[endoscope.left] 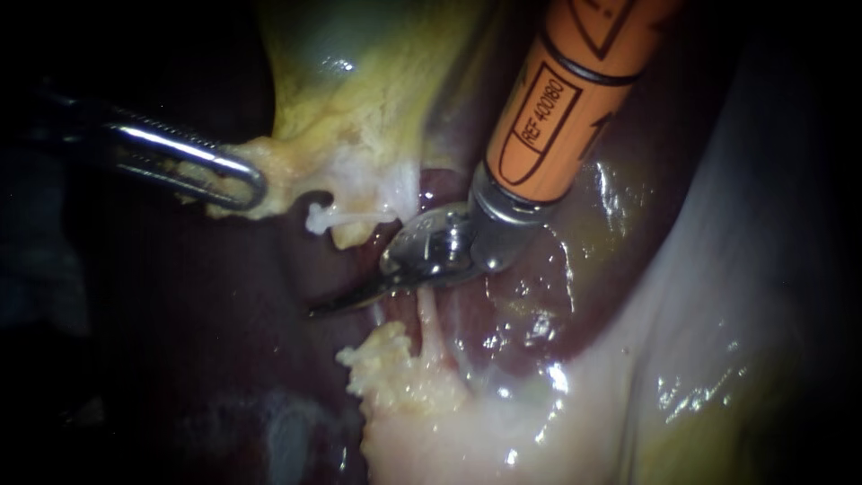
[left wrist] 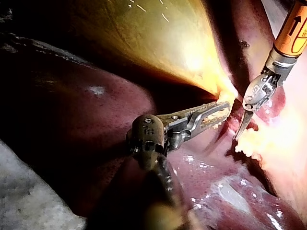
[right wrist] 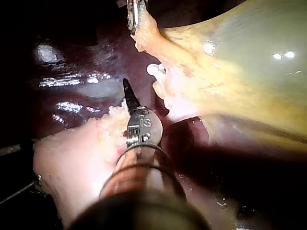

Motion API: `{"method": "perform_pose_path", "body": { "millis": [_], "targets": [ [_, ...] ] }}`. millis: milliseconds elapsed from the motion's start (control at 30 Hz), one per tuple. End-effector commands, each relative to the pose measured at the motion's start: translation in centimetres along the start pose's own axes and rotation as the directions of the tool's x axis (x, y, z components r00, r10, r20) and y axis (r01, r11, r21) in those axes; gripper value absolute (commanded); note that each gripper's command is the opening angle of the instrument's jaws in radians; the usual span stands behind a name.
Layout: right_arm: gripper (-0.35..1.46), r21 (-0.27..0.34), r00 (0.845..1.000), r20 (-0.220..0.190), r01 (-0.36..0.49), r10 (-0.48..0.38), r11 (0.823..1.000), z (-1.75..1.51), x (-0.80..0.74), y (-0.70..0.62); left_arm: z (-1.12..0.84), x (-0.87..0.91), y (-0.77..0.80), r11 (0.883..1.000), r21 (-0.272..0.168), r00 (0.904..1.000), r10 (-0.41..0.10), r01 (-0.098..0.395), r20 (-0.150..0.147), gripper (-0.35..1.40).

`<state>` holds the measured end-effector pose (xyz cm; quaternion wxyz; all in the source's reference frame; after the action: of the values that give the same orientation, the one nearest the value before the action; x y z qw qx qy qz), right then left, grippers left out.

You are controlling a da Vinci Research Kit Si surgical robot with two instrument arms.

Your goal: Go back from the cut left tube

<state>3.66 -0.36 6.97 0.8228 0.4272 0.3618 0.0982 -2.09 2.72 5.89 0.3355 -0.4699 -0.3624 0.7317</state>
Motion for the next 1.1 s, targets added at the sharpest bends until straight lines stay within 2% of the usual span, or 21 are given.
{"method": "perform_pose_path", "body": {
  "millis": [33, 167, 200, 233, 367, 467, 633, 767, 867, 967, 1067, 1100],
  "targets": [
    [-0.35, 0.001, 1.000, -0.006, 0.001, -0.001, 1.000, 0.00, 0.00, 0.00, 0.00, 0.00, 0.00, 1.000, 0.000, 1.0000, 0.000, 0.000, 0.000, -0.35],
    [-0.35, 0.007, 1.000, -0.021, 0.006, -0.006, 1.000, 0.03, -0.02, 0.00, 0.00, 0.00, -0.01, 1.000, 0.000, 1.0000, 0.000, 0.000, 0.000, -0.35],
    [-0.16, 0.005, 1.000, -0.026, 0.008, -0.008, 1.000, 0.05, -0.04, -0.01, 0.00, 0.00, -0.01, 1.000, 0.000, 1.0000, 0.000, 0.000, 0.000, -0.35],
    [0.17, 0.005, 0.999, -0.035, 0.010, -0.010, 1.000, 0.07, -0.05, 0.00, 0.00, -0.01, -0.01, 1.000, 0.000, 1.0000, 0.000, 0.000, 0.000, -0.35],
    [0.89, 0.008, 0.998, -0.064, 0.019, -0.018, 1.000, 0.18, -0.08, 0.02, 0.00, -0.01, -0.01, 1.000, -0.001, 1.0000, 0.001, -0.001, 0.000, -0.35],
    [1.16, -0.008, 0.995, -0.093, 0.020, -0.021, 1.000, 0.21, -0.07, 0.03, 0.00, -0.01, -0.02, 1.000, -0.001, 1.0000, 0.001, -0.001, 0.001, -0.35],
    [1.38, -0.042, 0.990, -0.138, 0.015, -0.021, 0.999, 0.17, -0.05, 0.02, 0.00, -0.01, -0.02, 1.000, -0.001, 1.0000, 0.001, -0.001, 0.001, -0.35],
    [1.41, -0.055, 0.989, -0.143, 0.014, -0.022, 0.998, 0.16, -0.07, 0.00, -0.01, -0.01, -0.03, 1.000, -0.001, 1.0000, 0.001, -0.001, 0.001, -0.35],
    [1.43, -0.107, 0.986, -0.155, 0.038, -0.055, 0.994, 0.11, -0.12, -0.07, -0.01, -0.01, -0.03, 1.000, -0.001, 1.0000, 0.001, -0.001, 0.001, -0.35],
    [1.43, -0.196, 0.979, -0.166, 0.088, -0.122, 0.977, -0.02, -0.21, -0.23, -0.02, -0.01, -0.04, 1.000, -0.002, 1.0000, 0.001, -0.001, 0.001, -0.35],
    [1.43, -0.313, 0.969, -0.166, 0.126, -0.185, 0.941, -0.19, -0.27, -0.39, -0.02, -0.01, -0.05, 1.000, -0.002, 1.0000, 0.001, -0.001, 0.001, -0.35],
    [1.43, -0.335, 0.967, -0.161, 0.136, -0.199, 0.932, -0.25, -0.29, -0.44, -0.02, -0.01, -0.06, 1.000, -0.002, 1.0000, 0.001, -0.001, 0.001, -0.35]
  ]
}}
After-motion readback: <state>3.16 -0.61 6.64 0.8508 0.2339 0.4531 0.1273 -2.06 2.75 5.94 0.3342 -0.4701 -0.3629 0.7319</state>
